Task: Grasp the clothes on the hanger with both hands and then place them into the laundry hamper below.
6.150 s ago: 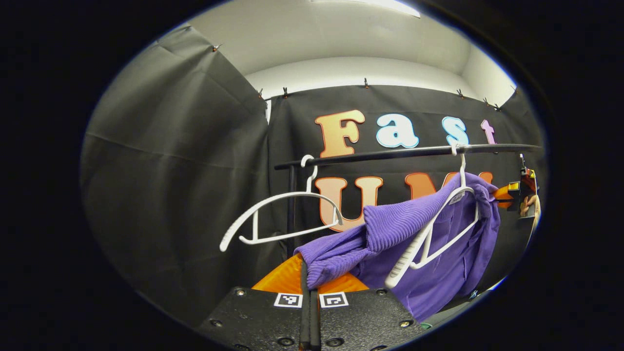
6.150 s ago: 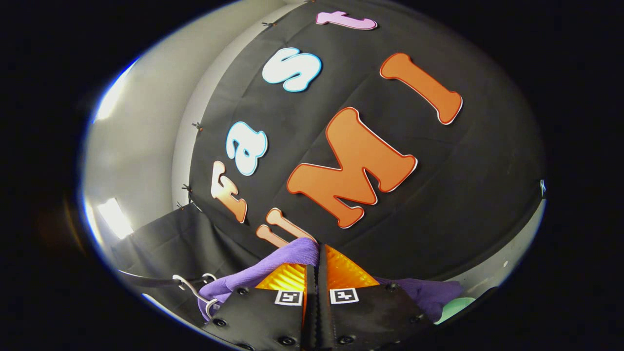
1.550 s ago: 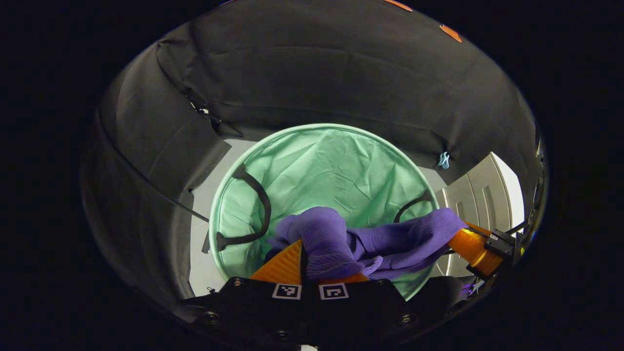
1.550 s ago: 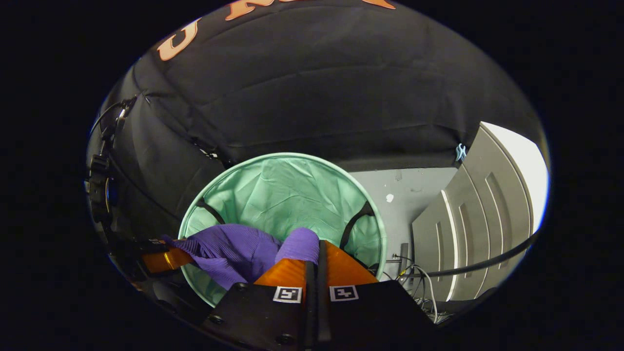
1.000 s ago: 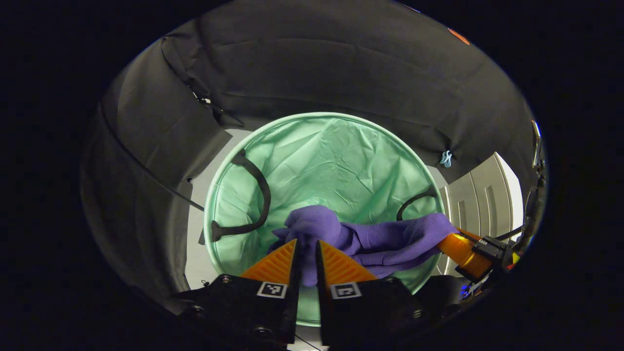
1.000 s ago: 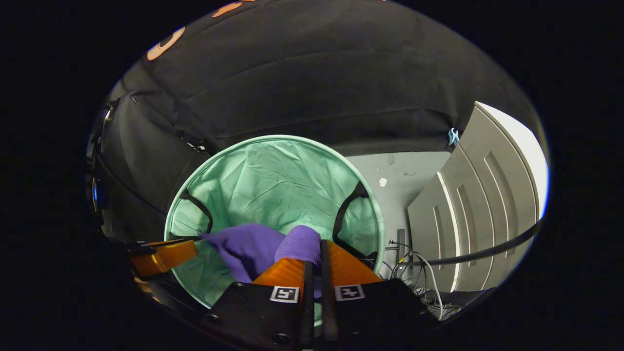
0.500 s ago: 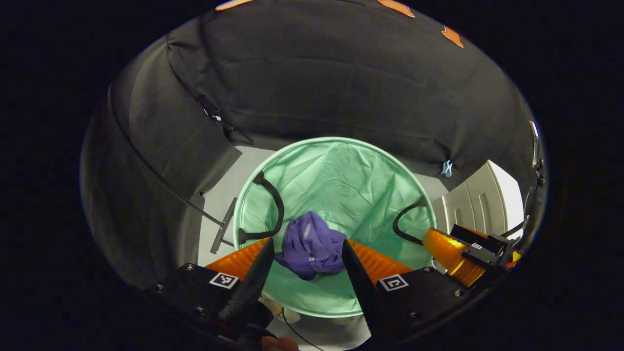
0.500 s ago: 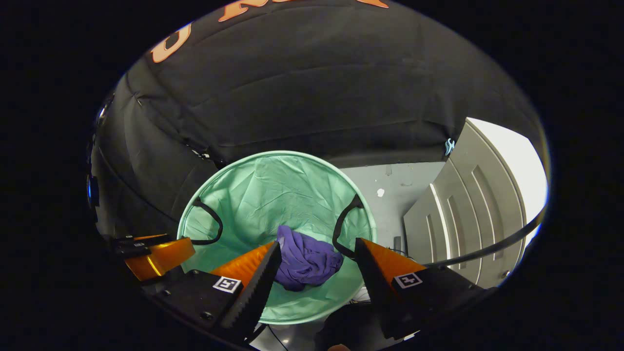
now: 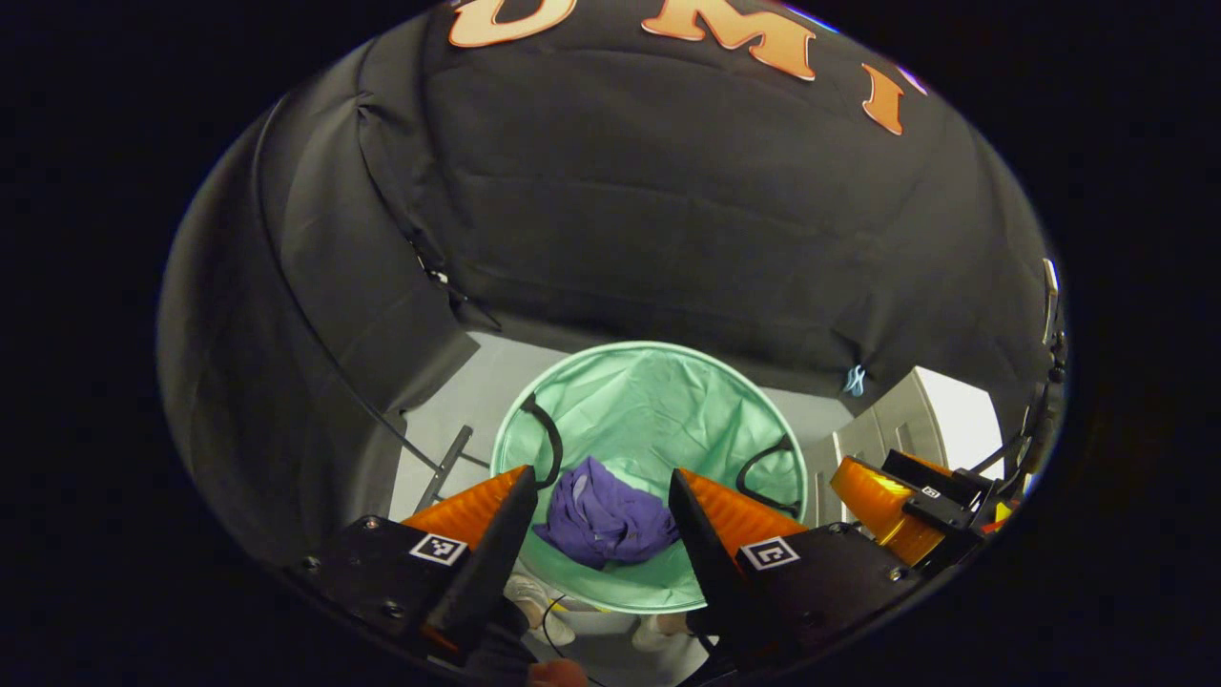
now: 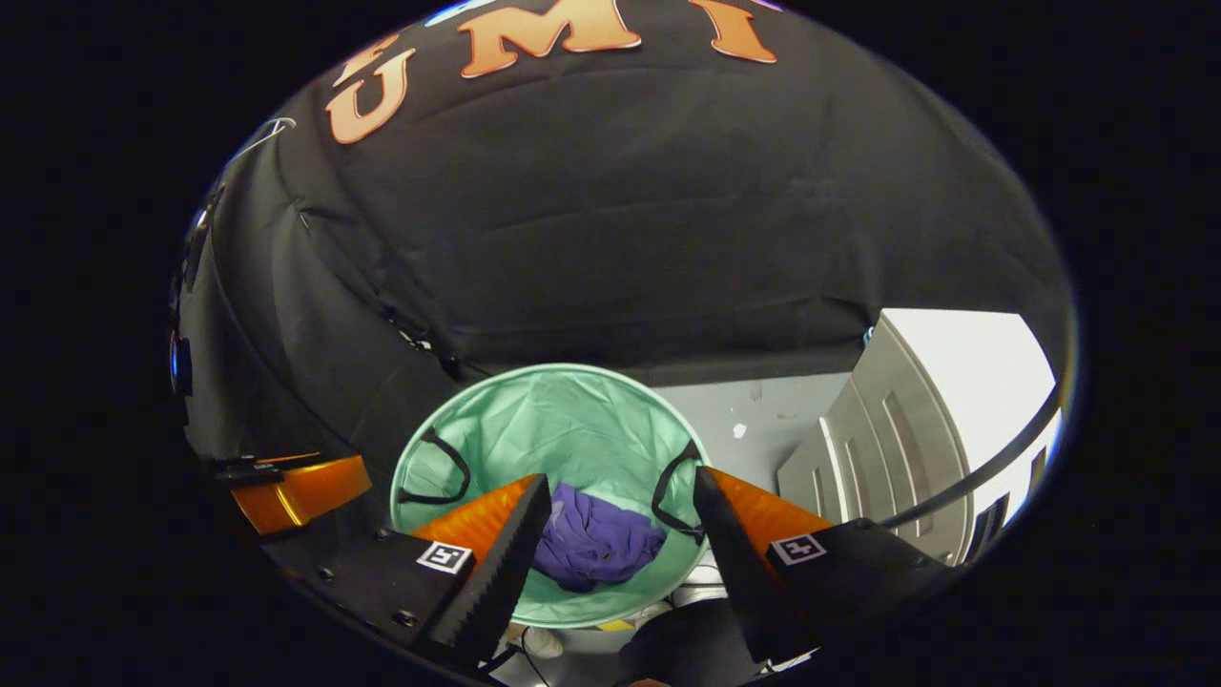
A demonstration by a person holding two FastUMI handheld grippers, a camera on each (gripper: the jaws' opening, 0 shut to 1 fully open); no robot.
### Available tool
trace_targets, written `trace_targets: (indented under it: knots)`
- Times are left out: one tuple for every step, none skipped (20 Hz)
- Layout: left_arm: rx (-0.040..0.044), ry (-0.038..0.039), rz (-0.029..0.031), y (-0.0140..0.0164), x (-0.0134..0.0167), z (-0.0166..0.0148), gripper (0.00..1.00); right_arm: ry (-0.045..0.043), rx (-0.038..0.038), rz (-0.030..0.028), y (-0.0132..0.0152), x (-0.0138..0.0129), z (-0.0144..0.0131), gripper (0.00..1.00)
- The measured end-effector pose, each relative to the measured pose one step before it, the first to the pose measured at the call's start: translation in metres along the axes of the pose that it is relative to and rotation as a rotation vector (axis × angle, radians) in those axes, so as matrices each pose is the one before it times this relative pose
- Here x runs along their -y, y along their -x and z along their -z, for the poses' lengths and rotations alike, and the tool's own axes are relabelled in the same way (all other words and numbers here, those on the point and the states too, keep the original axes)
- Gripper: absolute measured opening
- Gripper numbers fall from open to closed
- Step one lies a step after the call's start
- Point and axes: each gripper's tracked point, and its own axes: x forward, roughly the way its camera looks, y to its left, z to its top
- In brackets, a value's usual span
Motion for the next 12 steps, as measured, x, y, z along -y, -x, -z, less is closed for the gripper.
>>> trace_targets:
  knots:
    - [0.02587,-0.00176,-0.00178,0.00804,-0.00043,-0.00795,0.90,0.00018,0.02296,-0.00182,0.00790,-0.00116,-0.00852,0.98]
    - [0.03073,-0.00080,-0.00115,0.00920,-0.00062,-0.01106,0.90,-0.00046,0.02544,-0.00148,0.00825,-0.00168,-0.00870,0.98]
    - [0.02954,0.00070,0.00010,0.00893,-0.00069,-0.01070,0.90,-0.00027,0.02563,-0.00036,0.00822,-0.00081,-0.00926,0.98]
    - [0.03002,0.00427,0.00130,0.00890,0.00093,-0.01022,0.90,0.00130,0.02516,-0.00083,0.00702,0.00078,-0.00927,0.98]
    - [0.03032,0.00776,0.00016,0.00887,-0.00030,-0.01137,0.90,0.00102,0.02669,-0.00104,0.00726,-0.00025,-0.00918,0.98]
    - [0.03024,0.00994,0.00022,0.00892,-0.00085,-0.01236,0.90,0.00088,0.02718,-0.00091,0.00859,0.00019,-0.01086,0.98]
    - [0.02930,0.01037,0.00076,0.00682,-0.00015,-0.00735,0.90,0.00146,0.02602,-0.00136,0.00893,-0.00063,-0.01092,0.98]
    - [0.02747,0.00990,0.00142,0.00794,-0.00042,-0.00760,0.90,0.00200,0.02689,-0.00205,0.01039,-0.00012,-0.01087,0.98]
    - [0.02726,0.00511,0.00107,0.00694,-0.00082,-0.00719,0.90,0.00205,0.02879,-0.00186,0.01012,0.00111,-0.01066,0.99]
    - [0.02886,0.00107,-0.00157,0.00713,-0.00153,-0.01113,0.90,0.00211,0.02736,-0.00113,0.01056,0.00073,-0.01096,0.98]
    - [0.02853,-0.00228,-0.00314,0.00625,-0.00223,-0.00840,0.90,0.00131,0.02562,0.00062,0.00808,0.00015,-0.01033,0.98]
    - [0.02539,-0.00042,-0.00178,0.00539,0.00006,-0.00847,0.89,-0.00057,0.02118,-0.00085,0.00783,0.00165,-0.00861,0.98]
